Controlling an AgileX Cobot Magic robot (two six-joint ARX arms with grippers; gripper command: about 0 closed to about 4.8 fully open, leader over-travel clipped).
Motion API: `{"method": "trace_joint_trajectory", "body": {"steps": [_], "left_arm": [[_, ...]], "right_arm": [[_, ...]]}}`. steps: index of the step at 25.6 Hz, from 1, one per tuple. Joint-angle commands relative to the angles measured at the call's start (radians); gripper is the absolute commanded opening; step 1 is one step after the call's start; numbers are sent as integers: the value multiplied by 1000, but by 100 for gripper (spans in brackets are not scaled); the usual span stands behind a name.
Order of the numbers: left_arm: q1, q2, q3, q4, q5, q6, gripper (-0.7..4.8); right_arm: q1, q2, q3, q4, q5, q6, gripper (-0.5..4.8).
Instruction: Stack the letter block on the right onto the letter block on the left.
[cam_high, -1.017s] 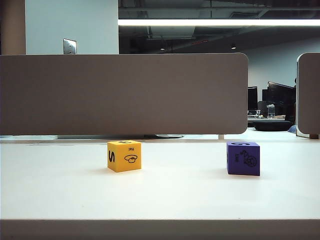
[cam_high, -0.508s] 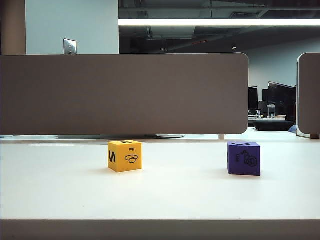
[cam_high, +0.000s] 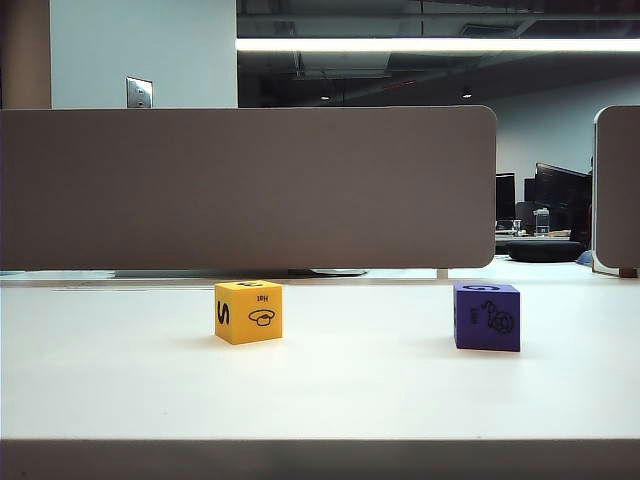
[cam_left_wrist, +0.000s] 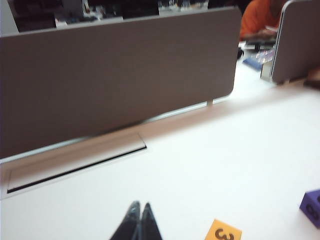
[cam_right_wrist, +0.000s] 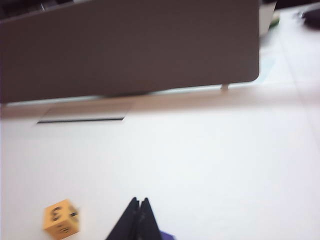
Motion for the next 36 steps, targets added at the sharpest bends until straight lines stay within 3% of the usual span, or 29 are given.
{"method": "trace_joint_trajectory", "body": {"steps": [1, 3, 8, 10, 17, 18, 19, 21, 25, 33, 36], "left_arm": [[-21, 73, 55, -58, 25, 76, -5], [-32, 117, 78, -81, 47, 131, -6], [-35, 185, 88, -99, 58, 125, -6], [-35, 226, 88, -158, 69, 74, -6], [-35, 239, 94, -206, 92, -19, -6], [-35, 239, 95, -205, 99, -41, -5], [-35, 239, 97, -216, 117, -58, -6], [-42, 238, 104, -248, 140, -59, -6], [-77, 238, 125, -299, 134, -122, -6], [-129, 238, 137, -307, 162, -94, -5], [-169, 238, 137, -307, 159, -95, -6]], "right_arm": [[41, 98, 100, -84, 16, 23, -9], [66, 174, 170, -148, 43, 23, -9], [151, 307, 277, -212, 75, 18, -9], [225, 389, 307, -211, 189, 3, -9], [325, 543, 311, -258, 294, -11, -2], [335, 564, 311, -267, 296, -11, 30], [355, 613, 311, -272, 297, -6, 220], [372, 673, 311, -269, 299, 26, 479], [372, 771, 311, -256, 309, 160, 479], [375, 875, 311, -244, 309, 292, 479], [408, 923, 311, -217, 356, 296, 479]]}}
